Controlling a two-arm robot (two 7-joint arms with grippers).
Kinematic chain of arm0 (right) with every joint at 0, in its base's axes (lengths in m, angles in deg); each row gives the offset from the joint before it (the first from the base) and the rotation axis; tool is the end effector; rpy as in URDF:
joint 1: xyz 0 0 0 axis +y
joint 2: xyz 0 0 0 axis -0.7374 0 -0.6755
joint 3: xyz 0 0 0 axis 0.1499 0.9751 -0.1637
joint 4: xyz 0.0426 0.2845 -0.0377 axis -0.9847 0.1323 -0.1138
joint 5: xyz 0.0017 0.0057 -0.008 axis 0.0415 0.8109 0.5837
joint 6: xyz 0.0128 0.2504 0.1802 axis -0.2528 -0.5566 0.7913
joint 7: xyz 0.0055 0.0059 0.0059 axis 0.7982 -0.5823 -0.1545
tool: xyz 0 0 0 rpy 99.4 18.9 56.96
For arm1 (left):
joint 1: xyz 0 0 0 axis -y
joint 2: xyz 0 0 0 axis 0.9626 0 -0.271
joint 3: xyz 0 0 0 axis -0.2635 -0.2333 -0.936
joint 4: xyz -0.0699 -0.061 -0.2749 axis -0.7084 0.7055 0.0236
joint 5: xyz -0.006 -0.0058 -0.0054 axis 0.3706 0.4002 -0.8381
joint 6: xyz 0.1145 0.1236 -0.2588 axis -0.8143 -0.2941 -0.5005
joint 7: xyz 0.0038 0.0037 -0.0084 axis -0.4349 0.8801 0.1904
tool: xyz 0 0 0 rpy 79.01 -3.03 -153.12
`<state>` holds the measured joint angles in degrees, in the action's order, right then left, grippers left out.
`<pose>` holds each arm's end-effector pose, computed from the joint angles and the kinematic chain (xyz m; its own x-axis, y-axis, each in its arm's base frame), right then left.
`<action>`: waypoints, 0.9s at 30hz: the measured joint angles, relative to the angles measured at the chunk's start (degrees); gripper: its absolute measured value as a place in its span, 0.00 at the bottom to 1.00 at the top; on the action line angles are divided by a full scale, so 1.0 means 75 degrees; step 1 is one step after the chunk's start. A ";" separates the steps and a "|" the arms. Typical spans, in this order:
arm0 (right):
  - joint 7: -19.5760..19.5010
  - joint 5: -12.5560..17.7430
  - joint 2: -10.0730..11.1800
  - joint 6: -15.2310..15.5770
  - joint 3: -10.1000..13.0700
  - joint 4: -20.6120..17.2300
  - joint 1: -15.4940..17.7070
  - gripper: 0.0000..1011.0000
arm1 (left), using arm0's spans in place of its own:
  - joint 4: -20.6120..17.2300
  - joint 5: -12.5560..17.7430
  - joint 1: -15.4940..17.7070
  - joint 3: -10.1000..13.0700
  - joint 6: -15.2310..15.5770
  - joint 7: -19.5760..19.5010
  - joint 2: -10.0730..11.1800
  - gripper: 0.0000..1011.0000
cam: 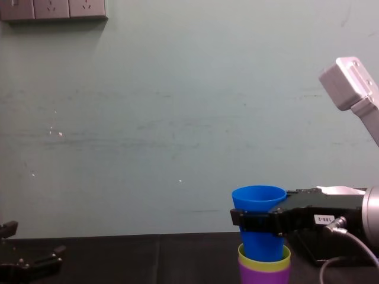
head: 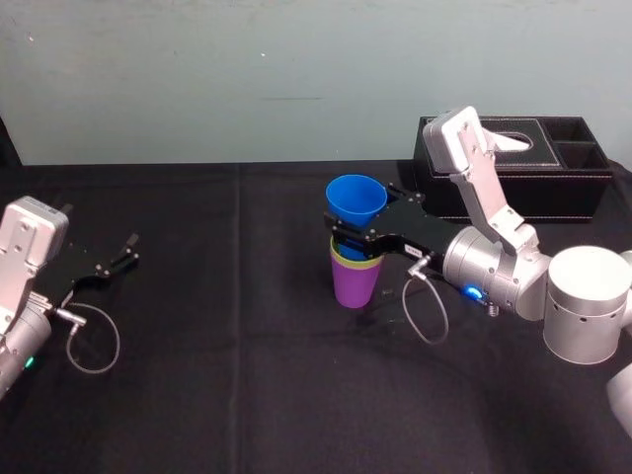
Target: Stack the three plastic cups sequentially using one hand.
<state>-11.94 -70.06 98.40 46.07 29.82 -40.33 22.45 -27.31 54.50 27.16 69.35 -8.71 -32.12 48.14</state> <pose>0.4013 0.0045 -0.2273 0.6518 -0.7453 0.1403 0.7563 0.6247 -0.1946 0.3580 0.0827 -0.3021 0.2922 0.8803 0.3738 -0.9553 0.2873 0.0701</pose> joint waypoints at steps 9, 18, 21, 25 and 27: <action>0.0012 -0.0009 -0.0053 -0.0032 -0.0025 0.0149 -0.0039 0.74 | 0.0000 0.0000 0.0000 0.0000 0.0000 0.0000 0.0000 1.00; 0.0015 -0.0007 -0.0065 -0.0039 -0.0022 0.0179 -0.0035 0.74 | 0.0000 0.0000 0.0000 0.0000 0.0000 0.0000 0.0000 1.00; 0.0017 -0.0007 -0.0064 -0.0039 -0.0020 0.0174 -0.0033 0.74 | 0.0000 0.0000 0.0000 0.0000 0.0000 0.0000 0.0000 1.00; 0.0018 -0.0005 -0.0062 -0.0039 -0.0018 0.0169 -0.0032 0.82 | 0.0000 0.0000 0.0000 0.0000 0.0000 0.0000 0.0000 1.00; 0.0018 -0.0004 -0.0061 -0.0039 -0.0018 0.0166 -0.0033 0.89 | 0.0000 0.0000 0.0000 0.0000 0.0000 0.0000 0.0000 1.00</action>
<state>-11.80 -70.09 97.95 45.78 29.69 -39.09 22.20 -27.30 54.50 27.16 69.35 -8.71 -32.12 48.14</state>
